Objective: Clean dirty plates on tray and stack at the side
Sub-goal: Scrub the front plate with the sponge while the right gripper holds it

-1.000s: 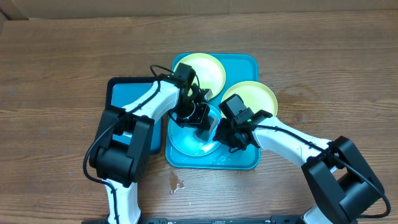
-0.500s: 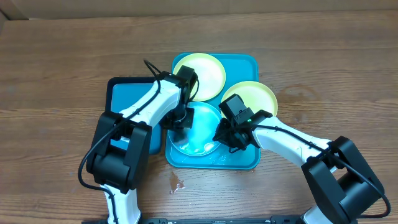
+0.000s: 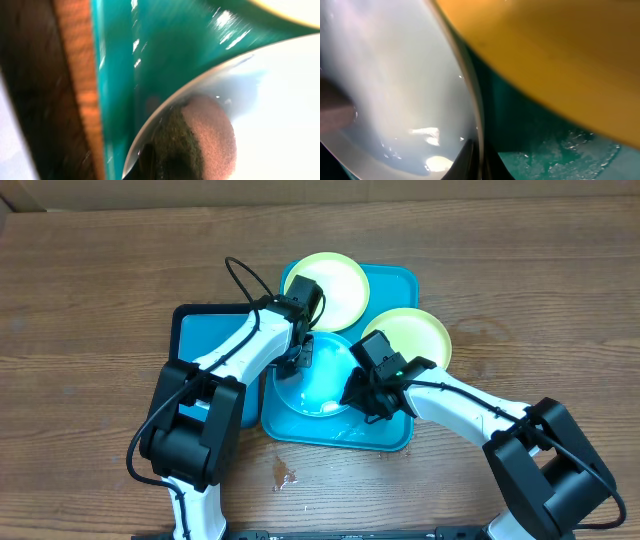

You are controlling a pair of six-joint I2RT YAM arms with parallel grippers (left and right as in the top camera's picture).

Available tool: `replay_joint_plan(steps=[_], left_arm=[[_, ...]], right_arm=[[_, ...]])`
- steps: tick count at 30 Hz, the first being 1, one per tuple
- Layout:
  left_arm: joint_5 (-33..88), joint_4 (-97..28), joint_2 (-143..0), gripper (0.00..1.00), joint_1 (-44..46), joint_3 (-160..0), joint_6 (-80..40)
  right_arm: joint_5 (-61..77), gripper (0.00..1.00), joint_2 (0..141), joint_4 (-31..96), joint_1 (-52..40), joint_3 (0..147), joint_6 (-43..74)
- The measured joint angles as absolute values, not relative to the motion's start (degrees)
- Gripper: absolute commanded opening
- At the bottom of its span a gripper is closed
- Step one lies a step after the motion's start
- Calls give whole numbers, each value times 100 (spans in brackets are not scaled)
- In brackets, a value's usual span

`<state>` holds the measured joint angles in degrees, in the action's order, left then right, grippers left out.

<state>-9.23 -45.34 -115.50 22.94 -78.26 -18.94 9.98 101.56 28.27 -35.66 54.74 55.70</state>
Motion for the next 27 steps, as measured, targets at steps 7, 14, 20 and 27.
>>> replay_joint_plan(steps=[7, 14, 20, 27], left_arm=[[3, -3820, -11552, 4, 2163, -7824, -1896], [1616, -3533, -11618, 4, 2088, -7819, -1651], [2143, -3194, -11660, 4, 2091, -7802, -1413], [784, -3577, -11646, 4, 2196, -7826, -1566]], right_arm=[[908, 4, 10154, 2862, -3500, 5476, 5682], [873, 4, 10147, 2912, -3492, 5485, 5682], [867, 4, 10147, 2919, -3492, 5485, 5666], [851, 4, 10147, 2888, -3492, 5492, 5599]])
